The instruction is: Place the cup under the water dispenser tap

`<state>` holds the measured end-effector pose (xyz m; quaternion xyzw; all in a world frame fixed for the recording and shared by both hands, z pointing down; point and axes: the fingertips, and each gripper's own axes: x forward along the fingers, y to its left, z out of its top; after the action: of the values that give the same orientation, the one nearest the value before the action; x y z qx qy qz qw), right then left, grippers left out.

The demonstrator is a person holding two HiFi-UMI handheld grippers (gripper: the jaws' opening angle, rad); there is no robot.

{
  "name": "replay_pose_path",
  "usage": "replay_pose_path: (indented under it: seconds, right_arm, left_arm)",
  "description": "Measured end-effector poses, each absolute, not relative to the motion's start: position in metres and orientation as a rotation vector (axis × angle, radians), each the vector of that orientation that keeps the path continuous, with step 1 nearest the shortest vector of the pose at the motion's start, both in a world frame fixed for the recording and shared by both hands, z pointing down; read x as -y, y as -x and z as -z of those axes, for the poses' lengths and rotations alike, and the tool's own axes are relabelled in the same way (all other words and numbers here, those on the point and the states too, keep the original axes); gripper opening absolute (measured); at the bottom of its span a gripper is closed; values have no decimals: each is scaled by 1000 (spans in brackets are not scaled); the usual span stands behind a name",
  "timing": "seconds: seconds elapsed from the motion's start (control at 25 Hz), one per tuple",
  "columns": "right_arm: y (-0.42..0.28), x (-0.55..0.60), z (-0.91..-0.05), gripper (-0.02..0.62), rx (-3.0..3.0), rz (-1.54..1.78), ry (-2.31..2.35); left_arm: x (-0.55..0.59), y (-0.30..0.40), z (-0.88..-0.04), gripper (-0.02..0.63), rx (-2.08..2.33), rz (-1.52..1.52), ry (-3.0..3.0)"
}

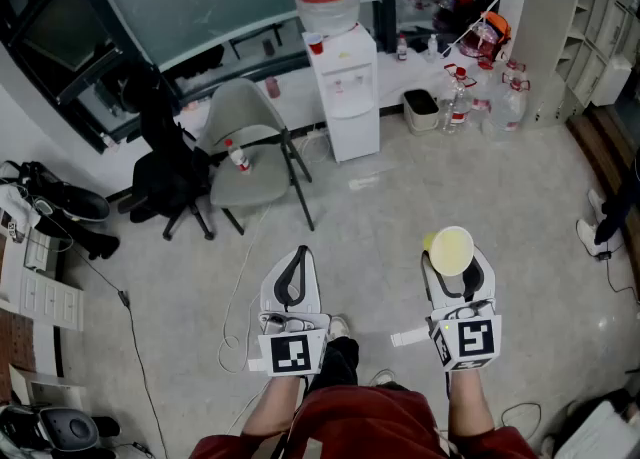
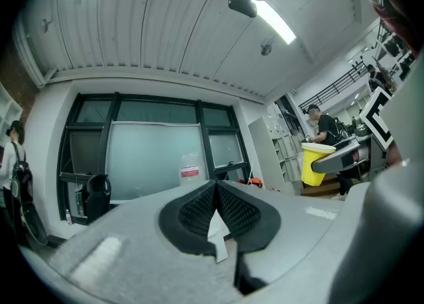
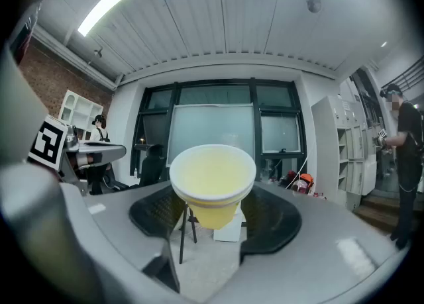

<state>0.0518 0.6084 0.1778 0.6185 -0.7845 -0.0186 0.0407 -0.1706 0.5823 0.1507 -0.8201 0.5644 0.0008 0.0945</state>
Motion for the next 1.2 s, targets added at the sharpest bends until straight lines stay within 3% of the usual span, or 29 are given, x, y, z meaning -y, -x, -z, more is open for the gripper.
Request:
replay_pose_path:
  seconds: [0.52, 1.2]
  right_arm:
    - [-62, -669, -173, 265, 2406, 80, -1908]
    - [-64, -505, -186, 268, 2377, 53, -1917]
  left_arm:
    - [-641, 152, -145, 6, -1668, -34, 2445]
    - [-474, 152, -156, 6, -1652, -68, 2483]
